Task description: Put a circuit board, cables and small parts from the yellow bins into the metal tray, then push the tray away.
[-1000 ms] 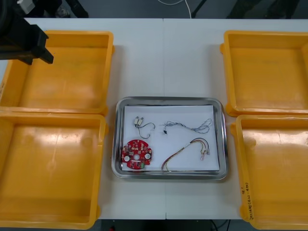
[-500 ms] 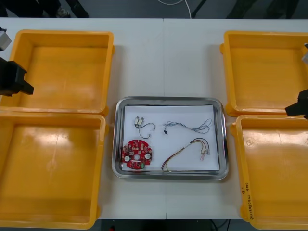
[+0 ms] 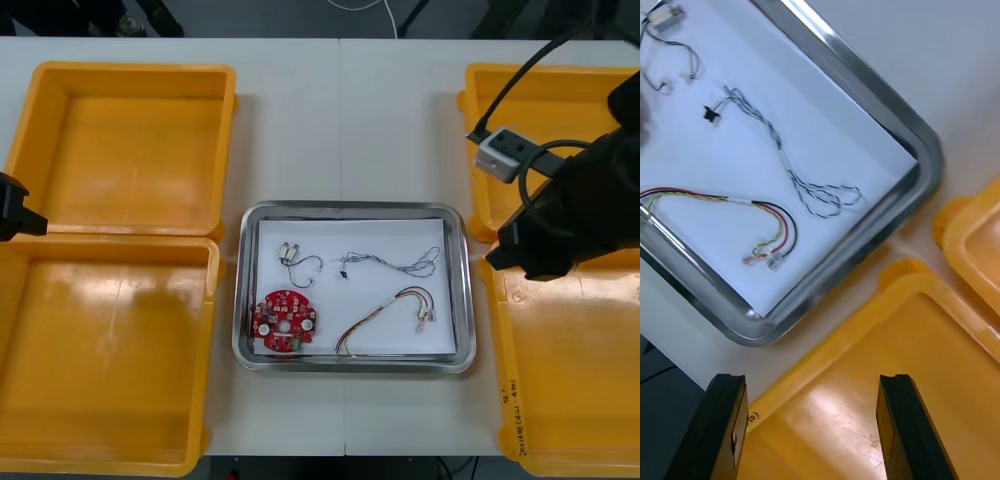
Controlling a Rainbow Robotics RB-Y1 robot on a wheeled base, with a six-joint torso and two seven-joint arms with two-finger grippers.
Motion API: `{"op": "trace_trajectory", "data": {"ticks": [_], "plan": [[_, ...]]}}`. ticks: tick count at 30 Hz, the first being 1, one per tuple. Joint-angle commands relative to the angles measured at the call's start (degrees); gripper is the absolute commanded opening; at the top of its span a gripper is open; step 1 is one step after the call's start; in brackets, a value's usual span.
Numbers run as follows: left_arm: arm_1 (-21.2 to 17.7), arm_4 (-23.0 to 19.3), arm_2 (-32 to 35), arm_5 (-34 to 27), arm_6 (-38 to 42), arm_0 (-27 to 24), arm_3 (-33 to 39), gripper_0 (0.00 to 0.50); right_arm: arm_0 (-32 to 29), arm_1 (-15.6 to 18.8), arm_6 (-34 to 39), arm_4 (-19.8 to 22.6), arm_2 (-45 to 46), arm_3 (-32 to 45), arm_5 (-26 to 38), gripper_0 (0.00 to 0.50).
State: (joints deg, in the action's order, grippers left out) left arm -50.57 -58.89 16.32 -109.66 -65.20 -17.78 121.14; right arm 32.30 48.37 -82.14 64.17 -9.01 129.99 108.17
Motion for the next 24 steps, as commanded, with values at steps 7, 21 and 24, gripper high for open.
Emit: {"op": "trace_trajectory", "data": {"ticks": [7,21,24], "plan": [[1.96,0.7,2.05,-0.34,-4.15,2.13,2.78,0.5,8.74,-1.26,1.54,-3.09,-14.37,4.4,-1.91,0.5],[2.23,3.87,-0.76,-0.34,-4.41,2.31,2.78,0.5,11.38,-7.42,0.49,-10.91,-30.01,5.19,-6.39,0.5],[2.32,4.66,-1.82,-0.34,-4.15,2.31,2.61,0.5,12.26,-10.05,-0.04,-15.74,-35.11,4.92,-6.92,0.5]]}}
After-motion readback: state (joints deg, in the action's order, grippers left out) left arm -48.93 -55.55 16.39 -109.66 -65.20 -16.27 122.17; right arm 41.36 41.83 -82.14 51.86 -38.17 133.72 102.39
